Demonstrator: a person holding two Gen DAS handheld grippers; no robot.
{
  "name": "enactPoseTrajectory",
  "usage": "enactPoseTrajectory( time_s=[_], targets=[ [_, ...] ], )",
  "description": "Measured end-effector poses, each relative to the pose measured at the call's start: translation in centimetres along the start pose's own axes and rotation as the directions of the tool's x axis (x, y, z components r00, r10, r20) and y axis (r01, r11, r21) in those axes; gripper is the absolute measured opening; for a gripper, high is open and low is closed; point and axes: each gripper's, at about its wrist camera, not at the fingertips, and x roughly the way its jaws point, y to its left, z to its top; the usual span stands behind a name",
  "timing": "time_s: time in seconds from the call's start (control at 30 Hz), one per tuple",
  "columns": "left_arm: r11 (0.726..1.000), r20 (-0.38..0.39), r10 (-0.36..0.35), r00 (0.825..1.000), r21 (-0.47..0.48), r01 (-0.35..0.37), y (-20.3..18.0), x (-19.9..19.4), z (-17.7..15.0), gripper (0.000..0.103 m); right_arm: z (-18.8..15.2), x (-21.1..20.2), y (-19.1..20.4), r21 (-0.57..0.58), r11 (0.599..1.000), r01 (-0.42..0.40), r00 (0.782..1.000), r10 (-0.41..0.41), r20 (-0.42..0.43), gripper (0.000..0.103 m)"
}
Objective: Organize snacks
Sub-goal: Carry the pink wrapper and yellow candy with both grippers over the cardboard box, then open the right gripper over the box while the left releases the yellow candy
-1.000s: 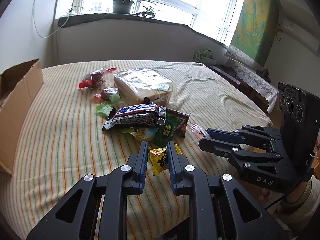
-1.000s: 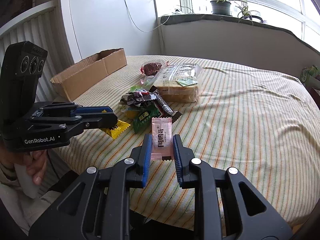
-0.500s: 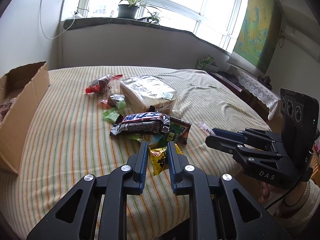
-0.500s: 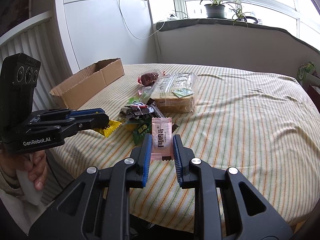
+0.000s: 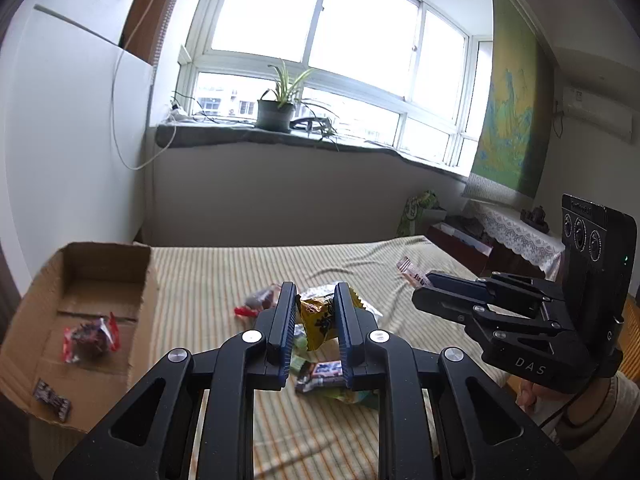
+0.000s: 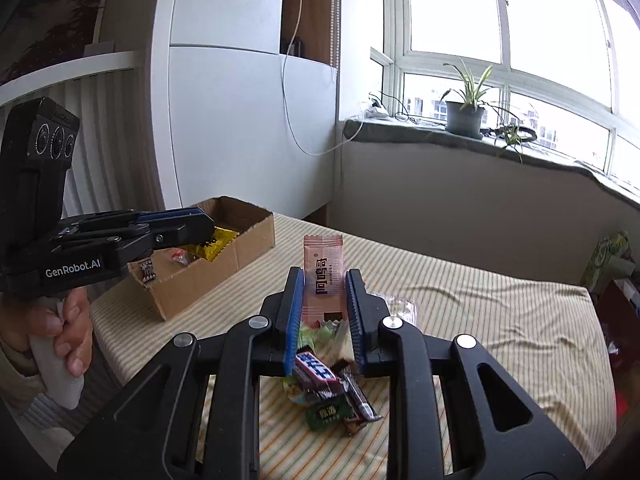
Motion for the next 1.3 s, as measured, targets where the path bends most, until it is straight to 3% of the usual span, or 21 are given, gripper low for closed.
enactPoseTrajectory(
  time_s=[0.2, 0.43, 0.83, 0.97, 1.23, 1.27, 1.3],
  targets=[
    [0.999, 0.039, 0.036, 0.999, -0.037, -0.035, 3.2, -2.1, 0.7, 0.017, 2.1, 1.6, 3.2, -0.058, 0.998, -0.016, 1.0, 0.015, -0.006, 0.022],
    [0.99, 0.05, 0.113, 0.992, -0.086, -0.109, 7.4, -4.0, -0.3, 0.017, 3.1, 5.1, 7.7, -0.106, 0.99, -0.09, 0.995, 0.086, -0.048, 0.022],
    [0.931, 0.036, 0.321, 0.947, -0.195, -0.308, 15.8, -8.7, -2.8, 0.017, 4.6, 11.2, 16.0, -0.178, 0.944, -0.277, 0.96, 0.264, -0.095, 0.022],
    [0.926, 0.04, 0.338, 0.94, -0.196, -0.324, 16.6, -8.7, -2.5, 0.017, 5.0, 12.4, 16.8, -0.184, 0.937, -0.296, 0.954, 0.282, -0.097, 0.022],
    [0.926, -0.002, 0.321, 0.947, -0.208, -0.315, 18.2, -6.5, -3.4, 0.017, 4.2, 16.3, 16.9, -0.16, 0.931, -0.329, 0.94, 0.307, -0.148, 0.022],
    [0.925, -0.013, 0.32, 0.947, -0.211, -0.315, 18.5, -6.1, -3.6, 0.018, 3.9, 17.0, 17.0, -0.156, 0.929, -0.335, 0.936, 0.309, -0.168, 0.025],
    [0.924, -0.025, 0.32, 0.947, -0.214, -0.318, 18.7, -5.7, -3.8, 0.018, 3.5, 17.8, 17.2, -0.16, 0.929, -0.335, 0.933, 0.302, -0.198, 0.038]
  ],
)
